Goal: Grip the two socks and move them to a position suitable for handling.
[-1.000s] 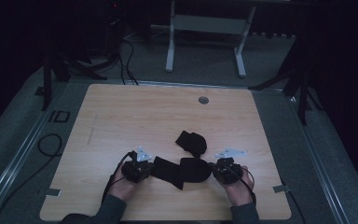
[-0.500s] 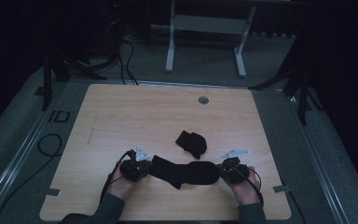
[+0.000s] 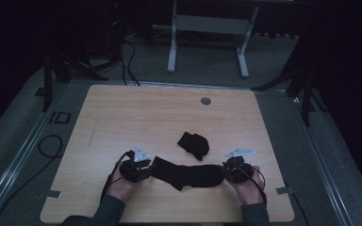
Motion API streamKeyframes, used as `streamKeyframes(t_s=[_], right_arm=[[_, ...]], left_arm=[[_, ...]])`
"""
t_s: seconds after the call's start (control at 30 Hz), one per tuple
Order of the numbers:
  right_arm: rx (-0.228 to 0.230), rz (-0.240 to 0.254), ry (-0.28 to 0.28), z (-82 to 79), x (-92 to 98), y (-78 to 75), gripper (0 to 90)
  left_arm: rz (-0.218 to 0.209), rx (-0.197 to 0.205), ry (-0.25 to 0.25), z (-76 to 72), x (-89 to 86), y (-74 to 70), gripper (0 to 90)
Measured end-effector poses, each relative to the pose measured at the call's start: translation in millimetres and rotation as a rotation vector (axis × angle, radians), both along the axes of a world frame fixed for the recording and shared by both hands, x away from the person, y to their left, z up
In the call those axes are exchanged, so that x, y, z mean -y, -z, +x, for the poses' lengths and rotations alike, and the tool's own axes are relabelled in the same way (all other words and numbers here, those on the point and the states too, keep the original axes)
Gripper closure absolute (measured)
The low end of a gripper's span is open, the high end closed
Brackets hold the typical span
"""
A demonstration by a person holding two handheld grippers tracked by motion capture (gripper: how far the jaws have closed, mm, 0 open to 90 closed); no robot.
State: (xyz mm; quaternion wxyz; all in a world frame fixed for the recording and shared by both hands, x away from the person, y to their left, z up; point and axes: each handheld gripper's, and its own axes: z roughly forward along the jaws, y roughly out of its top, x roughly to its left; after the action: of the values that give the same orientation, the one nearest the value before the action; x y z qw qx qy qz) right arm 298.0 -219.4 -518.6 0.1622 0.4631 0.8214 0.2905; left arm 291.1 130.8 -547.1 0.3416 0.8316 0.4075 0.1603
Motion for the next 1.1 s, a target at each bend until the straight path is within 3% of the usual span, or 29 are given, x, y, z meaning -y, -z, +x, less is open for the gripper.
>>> streamKeyframes(t_s=[0.43,0.63,0.83,1.0,1.1], right_arm=[[0.030,0.054,-0.022,22.6,-21.6,-4.7,68.9],[0.040,0.051,-0.064,34.6,-37.2,-5.2,70.2],[0.036,0.014,-0.087,46.7,-52.4,-4.6,70.2],[0.017,0.033,-0.101,58.7,-64.4,-3.4,67.4],[0.028,-0.001,-0.108,66.2,-75.9,-2.2,70.1]], left_arm=[[0.005,0.007,-0.010,0.7,-0.2,0.7,66.0],[0.010,0.006,-0.016,1.0,-0.5,1.1,66.0],[0.014,0.007,-0.020,1.3,-0.1,1.6,66.0],[0.017,0.007,-0.018,1.4,0.8,2.0,66.1],[0.014,0.008,-0.020,1.0,1.2,1.8,66.3]])
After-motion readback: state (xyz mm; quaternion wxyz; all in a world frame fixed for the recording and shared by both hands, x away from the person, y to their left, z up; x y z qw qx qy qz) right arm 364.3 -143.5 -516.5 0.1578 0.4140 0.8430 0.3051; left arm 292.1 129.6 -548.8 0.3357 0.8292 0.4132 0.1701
